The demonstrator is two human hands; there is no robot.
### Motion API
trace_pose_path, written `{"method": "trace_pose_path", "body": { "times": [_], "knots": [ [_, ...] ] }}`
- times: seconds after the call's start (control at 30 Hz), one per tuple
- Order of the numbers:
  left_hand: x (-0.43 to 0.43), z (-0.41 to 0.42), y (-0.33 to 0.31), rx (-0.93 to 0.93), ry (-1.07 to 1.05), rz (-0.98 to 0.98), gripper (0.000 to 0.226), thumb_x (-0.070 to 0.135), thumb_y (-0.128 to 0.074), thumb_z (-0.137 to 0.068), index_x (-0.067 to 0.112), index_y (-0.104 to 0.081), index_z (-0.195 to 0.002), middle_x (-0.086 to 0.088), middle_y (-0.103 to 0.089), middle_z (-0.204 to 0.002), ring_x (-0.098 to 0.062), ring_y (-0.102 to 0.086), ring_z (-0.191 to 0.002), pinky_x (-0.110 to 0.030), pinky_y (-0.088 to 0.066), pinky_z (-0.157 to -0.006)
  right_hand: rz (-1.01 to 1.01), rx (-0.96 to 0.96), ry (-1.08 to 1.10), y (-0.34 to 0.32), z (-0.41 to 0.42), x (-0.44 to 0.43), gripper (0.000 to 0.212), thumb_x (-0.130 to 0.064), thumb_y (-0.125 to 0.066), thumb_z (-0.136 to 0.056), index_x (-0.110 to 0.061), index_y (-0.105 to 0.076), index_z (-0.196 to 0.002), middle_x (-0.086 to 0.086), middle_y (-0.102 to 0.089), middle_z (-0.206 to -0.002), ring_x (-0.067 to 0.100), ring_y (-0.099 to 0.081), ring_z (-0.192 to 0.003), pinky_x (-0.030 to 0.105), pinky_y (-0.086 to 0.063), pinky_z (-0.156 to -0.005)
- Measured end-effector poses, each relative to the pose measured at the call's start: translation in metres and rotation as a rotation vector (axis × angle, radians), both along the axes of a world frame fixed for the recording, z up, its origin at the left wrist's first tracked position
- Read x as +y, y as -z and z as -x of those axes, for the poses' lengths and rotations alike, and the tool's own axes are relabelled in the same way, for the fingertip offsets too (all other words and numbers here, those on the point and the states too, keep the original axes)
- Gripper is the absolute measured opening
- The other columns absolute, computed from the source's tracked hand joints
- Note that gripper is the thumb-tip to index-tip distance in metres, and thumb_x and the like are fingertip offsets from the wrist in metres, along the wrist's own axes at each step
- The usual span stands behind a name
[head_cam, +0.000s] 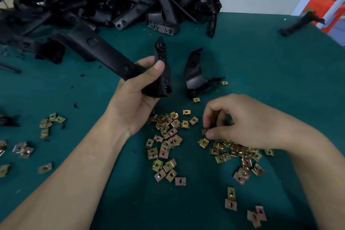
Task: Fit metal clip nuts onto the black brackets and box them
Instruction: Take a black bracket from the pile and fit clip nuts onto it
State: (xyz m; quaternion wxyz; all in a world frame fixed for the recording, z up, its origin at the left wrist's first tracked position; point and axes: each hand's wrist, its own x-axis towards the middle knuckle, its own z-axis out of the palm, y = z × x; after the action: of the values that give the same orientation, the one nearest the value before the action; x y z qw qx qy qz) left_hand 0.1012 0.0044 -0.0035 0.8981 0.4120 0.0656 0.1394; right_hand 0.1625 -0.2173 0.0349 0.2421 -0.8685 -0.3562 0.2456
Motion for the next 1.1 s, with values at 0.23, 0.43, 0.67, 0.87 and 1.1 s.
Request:
{"method": "trace_pose_path", "body": {
  "times": [0.23,0.43,0.67,0.87,1.1],
  "knots": [
    [0.004,-0.002,0.000,-0.019,0.004,0.008,0.009,0.009,-0.069,-0.089,0.018,-0.067,-0.088,0.003,-0.071,-0.087,-0.011,-0.069,-0.083,-0.025,-0.056,-0.071,-0.058,0.154,-0.035,0.003,-0.005,-0.002,0.011,-0.019,-0.074,-0.091,-0.028,-0.067,-0.090,-0.006,-0.070,-0.083,0.015,-0.066,-0.078,0.036,-0.058,-0.076],
    [0.003,0.001,-0.003,-0.043,0.035,0.012,0.016,0.008,-0.065,-0.093,0.020,-0.066,-0.082,0.006,-0.069,-0.082,-0.008,-0.067,-0.079,-0.023,-0.054,-0.069,-0.177,0.199,-0.046,0.001,-0.006,-0.001,0.016,-0.009,-0.068,-0.093,-0.025,-0.072,-0.094,-0.001,-0.071,-0.085,0.025,-0.065,-0.085,0.040,-0.055,-0.080],
    [0.001,0.006,-0.004,-0.041,0.189,-0.037,0.009,0.017,-0.069,-0.087,0.020,-0.061,-0.090,0.006,-0.069,-0.083,-0.011,-0.068,-0.078,-0.026,-0.057,-0.070,-0.224,0.205,-0.001,0.004,-0.008,0.000,0.008,-0.016,-0.061,-0.097,-0.018,-0.068,-0.101,-0.003,-0.076,-0.081,0.009,-0.068,-0.073,0.017,-0.051,-0.069],
    [-0.002,0.009,-0.005,-0.075,0.328,-0.132,0.003,0.023,-0.075,-0.081,0.026,-0.074,-0.082,0.006,-0.074,-0.086,-0.011,-0.071,-0.079,-0.026,-0.059,-0.071,-0.356,0.285,0.029,0.005,-0.009,0.000,0.014,-0.005,-0.072,-0.087,-0.014,-0.070,-0.096,0.001,-0.074,-0.084,0.012,-0.069,-0.077,0.019,-0.052,-0.065],
    [-0.003,0.010,-0.003,-0.057,0.356,-0.123,0.015,0.028,-0.084,-0.069,0.031,-0.076,-0.081,0.007,-0.075,-0.089,-0.011,-0.073,-0.081,-0.026,-0.058,-0.068,-0.322,0.397,0.023,0.008,-0.006,0.004,0.011,0.003,-0.061,-0.094,-0.006,-0.065,-0.101,0.008,-0.074,-0.087,0.018,-0.073,-0.079,0.025,-0.058,-0.072]
  ]
}}
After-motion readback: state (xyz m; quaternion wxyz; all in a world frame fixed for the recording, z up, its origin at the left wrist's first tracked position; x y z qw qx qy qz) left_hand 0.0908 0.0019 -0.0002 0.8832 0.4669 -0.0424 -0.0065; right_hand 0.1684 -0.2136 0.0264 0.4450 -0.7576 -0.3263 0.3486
